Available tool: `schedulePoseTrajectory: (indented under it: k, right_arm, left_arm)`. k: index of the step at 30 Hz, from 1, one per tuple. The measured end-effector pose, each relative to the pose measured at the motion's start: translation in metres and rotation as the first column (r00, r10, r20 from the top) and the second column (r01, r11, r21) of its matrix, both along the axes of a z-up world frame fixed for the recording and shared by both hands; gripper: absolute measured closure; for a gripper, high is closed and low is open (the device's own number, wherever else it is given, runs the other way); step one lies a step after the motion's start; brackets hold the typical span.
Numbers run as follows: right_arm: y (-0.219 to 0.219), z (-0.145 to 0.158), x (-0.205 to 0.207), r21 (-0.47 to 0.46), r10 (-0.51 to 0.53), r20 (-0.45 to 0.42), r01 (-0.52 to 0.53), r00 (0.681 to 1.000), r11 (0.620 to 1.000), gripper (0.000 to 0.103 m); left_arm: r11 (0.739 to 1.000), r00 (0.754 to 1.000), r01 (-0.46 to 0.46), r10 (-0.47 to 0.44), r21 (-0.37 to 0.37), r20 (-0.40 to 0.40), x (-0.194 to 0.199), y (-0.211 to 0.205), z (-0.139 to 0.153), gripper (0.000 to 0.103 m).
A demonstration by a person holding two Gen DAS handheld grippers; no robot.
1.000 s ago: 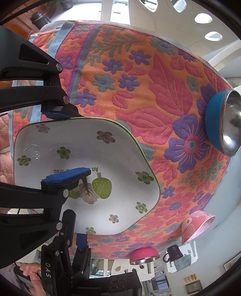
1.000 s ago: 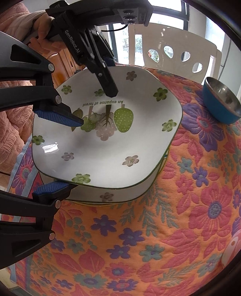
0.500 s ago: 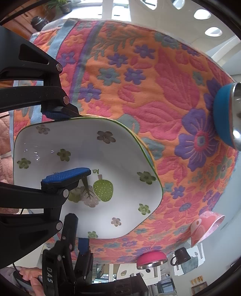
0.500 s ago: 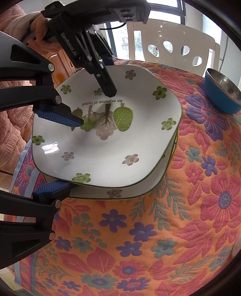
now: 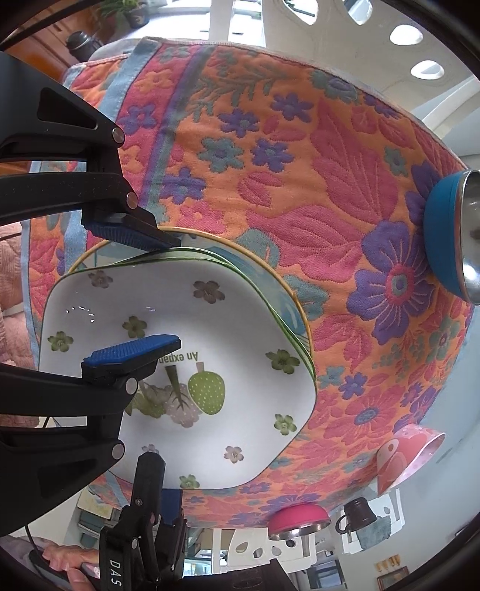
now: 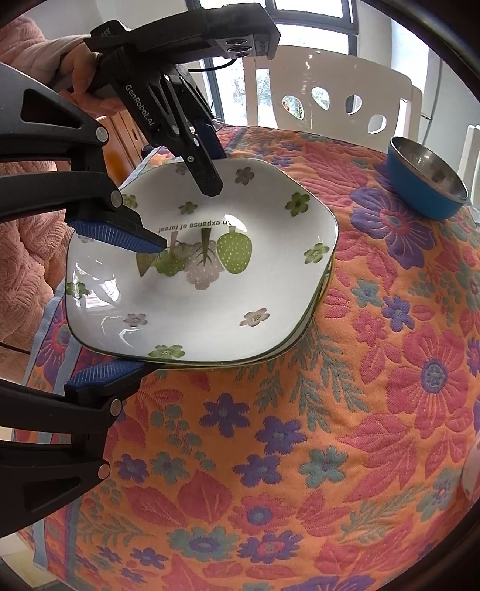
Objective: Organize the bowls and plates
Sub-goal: 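Lower the second forest plate onto the stacked plates with both tools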
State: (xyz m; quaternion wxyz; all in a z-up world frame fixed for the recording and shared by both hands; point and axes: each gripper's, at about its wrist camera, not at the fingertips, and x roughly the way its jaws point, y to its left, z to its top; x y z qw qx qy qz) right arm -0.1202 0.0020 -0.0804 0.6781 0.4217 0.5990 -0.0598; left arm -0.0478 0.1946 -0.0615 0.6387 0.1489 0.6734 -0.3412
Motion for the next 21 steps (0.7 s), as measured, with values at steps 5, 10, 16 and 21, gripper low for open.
schedulePoseTrajectory:
  k: [5,10,16,21]
  right_arm:
    - [-0.004,0.004,-0.006,-0.014,0.001,-0.006,-0.001,1.000,1.000,0.049]
    - [-0.016,0.003,-0.018,-0.009,-0.034,-0.002,0.033,0.999,0.999,0.049]
    - [-0.006,-0.016,-0.014,0.052,-0.011,-0.014,0.011,1.000,0.999,0.049]
    - [0.007,-0.018,0.000,0.008,0.046,-0.056,-0.046,0.997,0.999,0.048]
  left_arm:
    - [1.000,1.000,-0.014,0.014,-0.019,0.002,0.002,0.005,0.007,0.061]
    - [0.999,0.999,-0.034,0.035,-0.032,0.015,0.009,0.012,0.016,0.061]
    - [0.997,0.998,-0.069,0.069,-0.017,0.011,0.012,0.015,0.014,0.061]
    - [0.996,0.996,-0.092,0.092,-0.005,0.013,0.011,0.015,0.013,0.061]
